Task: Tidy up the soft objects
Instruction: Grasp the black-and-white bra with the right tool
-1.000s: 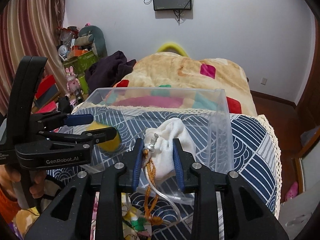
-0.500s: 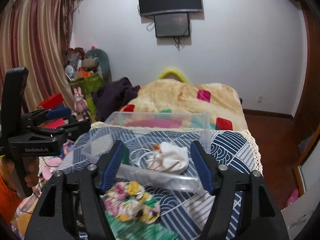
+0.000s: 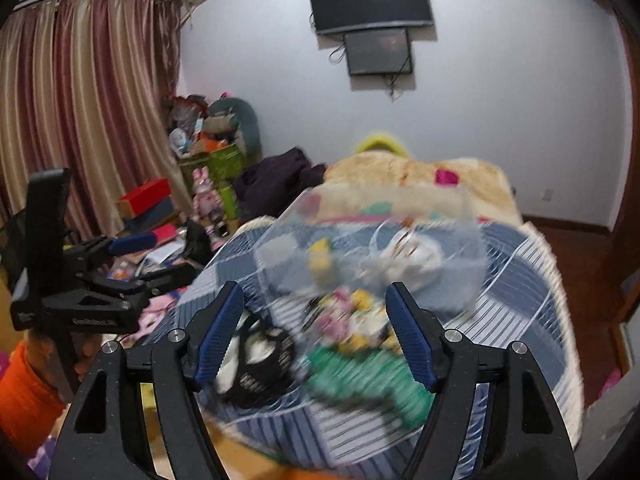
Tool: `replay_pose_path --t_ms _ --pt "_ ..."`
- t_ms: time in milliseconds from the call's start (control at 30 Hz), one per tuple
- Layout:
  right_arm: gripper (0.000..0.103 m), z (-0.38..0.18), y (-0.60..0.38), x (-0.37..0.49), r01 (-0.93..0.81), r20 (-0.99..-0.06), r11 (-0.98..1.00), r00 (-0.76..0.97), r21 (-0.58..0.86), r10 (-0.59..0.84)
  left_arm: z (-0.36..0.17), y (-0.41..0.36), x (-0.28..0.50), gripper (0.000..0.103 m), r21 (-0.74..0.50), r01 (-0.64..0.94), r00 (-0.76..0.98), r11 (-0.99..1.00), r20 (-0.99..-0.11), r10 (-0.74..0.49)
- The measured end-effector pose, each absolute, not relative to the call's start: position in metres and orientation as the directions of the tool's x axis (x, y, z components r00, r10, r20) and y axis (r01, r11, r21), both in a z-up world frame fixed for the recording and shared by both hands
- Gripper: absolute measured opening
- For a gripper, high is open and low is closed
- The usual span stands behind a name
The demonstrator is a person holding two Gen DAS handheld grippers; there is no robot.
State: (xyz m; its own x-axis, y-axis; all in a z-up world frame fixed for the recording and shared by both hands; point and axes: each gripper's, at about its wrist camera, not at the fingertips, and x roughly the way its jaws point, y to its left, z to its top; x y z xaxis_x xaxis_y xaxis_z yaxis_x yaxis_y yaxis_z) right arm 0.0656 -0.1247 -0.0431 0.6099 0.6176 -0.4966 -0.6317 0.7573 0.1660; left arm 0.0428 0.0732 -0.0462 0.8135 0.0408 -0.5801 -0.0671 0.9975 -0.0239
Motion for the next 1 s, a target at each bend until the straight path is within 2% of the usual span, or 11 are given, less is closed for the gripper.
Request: replay_pose_path --t_ms 167,300,367,433,533,600,800,1000 --pt "0.069 -0.072 -0.101 0.064 -0.668 -0.569 0.718 0.519 0.196 0.638 -0.077 0.085 0.023 0.100 -0.054 -0.105 0.780 0.993 -0.624 0.049" --pt "0.057 -0.096 -0.078 0.066 -0.692 -0.635 0.693 0.447 0.200 0.630 -0.098 0.091 0.014 0.100 -0.069 -0.119 0.753 0.991 -0.656 0.045" --pt "0.053 -0.106 -0.069 0.068 -0.697 -0.665 0.689 0.420 0.199 0.617 -0.104 0.091 0.011 0.097 -0.064 -0.116 0.746 0.991 -0.664 0.045" --pt "0.053 -0.114 -0.062 0.070 -0.695 -0.688 0.690 0.401 0.201 0.604 -0.110 0.089 0.012 0.089 -0.061 -0.101 0.734 0.993 -0.678 0.033" --pt "0.051 -0.124 -0.055 0.072 -0.697 -0.714 0.690 0.381 0.196 0.587 -0.119 0.084 0.017 0.084 -0.069 -0.081 0.719 0.994 -0.695 0.010" --pt "0.033 -0.130 -0.052 0.076 -0.696 -0.734 0.692 0.367 0.191 0.571 -0.122 0.081 0.020 0.084 -0.076 -0.075 0.717 0.994 -0.697 0.001" --pt "0.014 -0.118 -0.062 0.069 -0.685 -0.702 0.704 0.409 0.186 0.583 -0.122 0.077 0.024 0.084 -0.094 -0.056 0.728 0.994 -0.685 -0.024" --pt "0.013 -0.088 -0.077 0.058 -0.689 -0.631 0.709 0.485 0.151 0.606 -0.121 0.076 0.029 0.077 -0.096 -0.044 0.728 0.994 -0.685 -0.034"
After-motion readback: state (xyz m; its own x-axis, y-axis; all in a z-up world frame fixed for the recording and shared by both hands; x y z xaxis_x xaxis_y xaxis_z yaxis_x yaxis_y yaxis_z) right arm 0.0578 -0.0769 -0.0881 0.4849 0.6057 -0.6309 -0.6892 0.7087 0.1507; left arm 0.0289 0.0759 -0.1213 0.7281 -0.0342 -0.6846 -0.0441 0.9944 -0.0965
